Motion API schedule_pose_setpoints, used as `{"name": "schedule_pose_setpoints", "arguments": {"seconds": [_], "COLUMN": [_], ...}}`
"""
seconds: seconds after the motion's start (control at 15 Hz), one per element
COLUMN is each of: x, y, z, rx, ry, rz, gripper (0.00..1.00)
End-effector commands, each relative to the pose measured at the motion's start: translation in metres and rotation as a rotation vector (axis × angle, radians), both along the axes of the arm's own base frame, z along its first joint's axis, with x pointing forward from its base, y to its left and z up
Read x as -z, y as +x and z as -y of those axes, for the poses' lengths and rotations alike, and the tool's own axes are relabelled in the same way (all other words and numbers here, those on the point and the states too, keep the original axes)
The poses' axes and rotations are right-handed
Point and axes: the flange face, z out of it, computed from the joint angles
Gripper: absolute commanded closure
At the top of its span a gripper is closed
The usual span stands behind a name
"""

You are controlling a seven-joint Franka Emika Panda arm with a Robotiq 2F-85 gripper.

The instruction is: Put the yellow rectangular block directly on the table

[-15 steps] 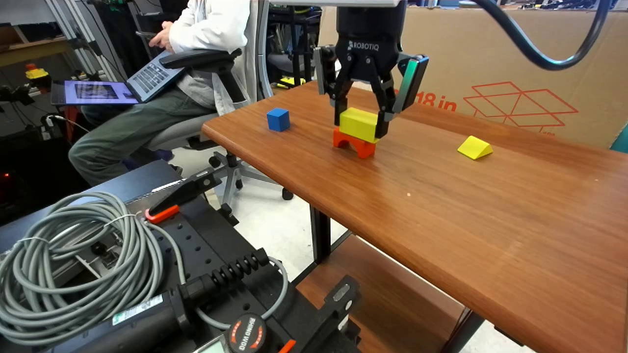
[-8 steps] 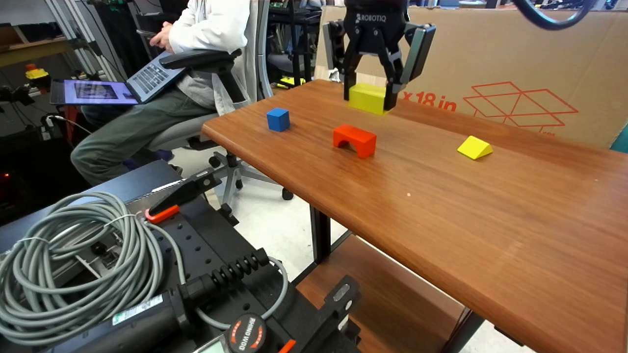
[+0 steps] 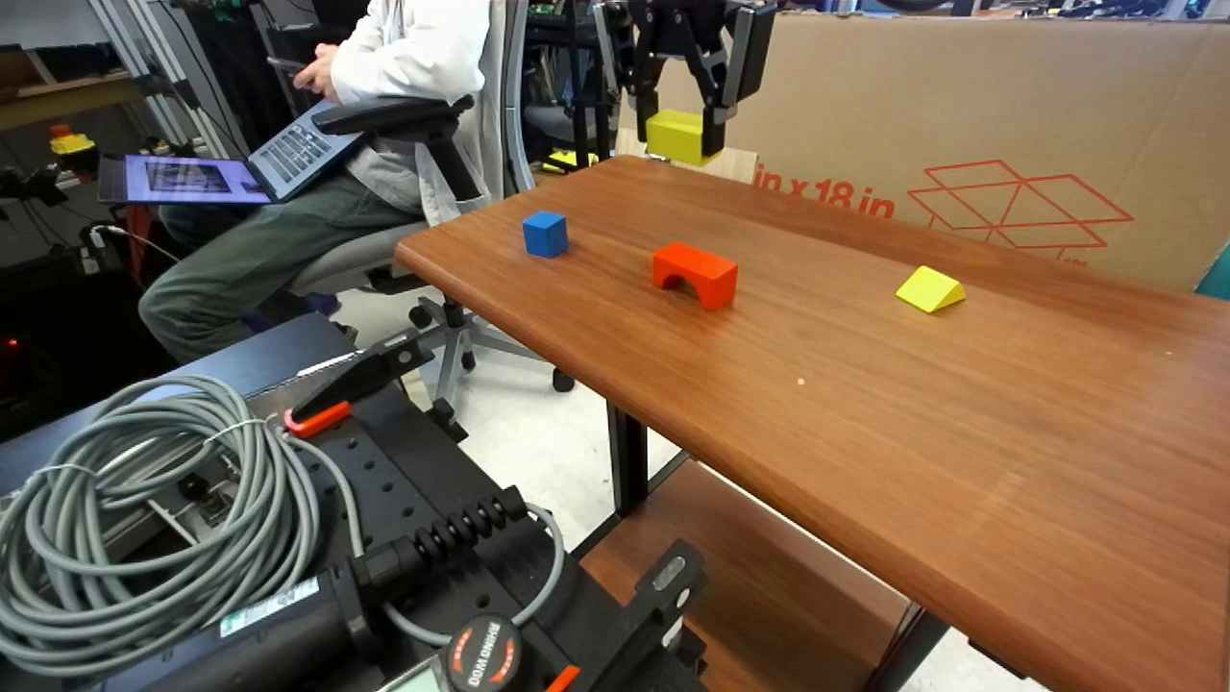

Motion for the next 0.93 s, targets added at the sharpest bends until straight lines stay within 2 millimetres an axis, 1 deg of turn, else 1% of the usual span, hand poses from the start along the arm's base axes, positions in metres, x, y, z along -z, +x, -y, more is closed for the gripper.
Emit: {"name": "schedule_pose_setpoints", "arguments": {"seconds": [0.0,0.13,0.33,0.6,0.87], "x": [0.015,0.027,0.045,0.066,0.075], "y": [0.017,0.023,0.036,0.054,0.064], "z": [-0.036,-0.05,-0.063,-0.068,-0.071], "rx": [-0.009,-0.013,-0.014,-0.016,-0.021], "ry": [-0.002,-0.006,-0.003,-0.01,-0.023], "rz": [0.005,-0.005,-0.03,-0.058,-0.077], "gripper": [0.58,0.58,0.58,0.58,0.58]}}
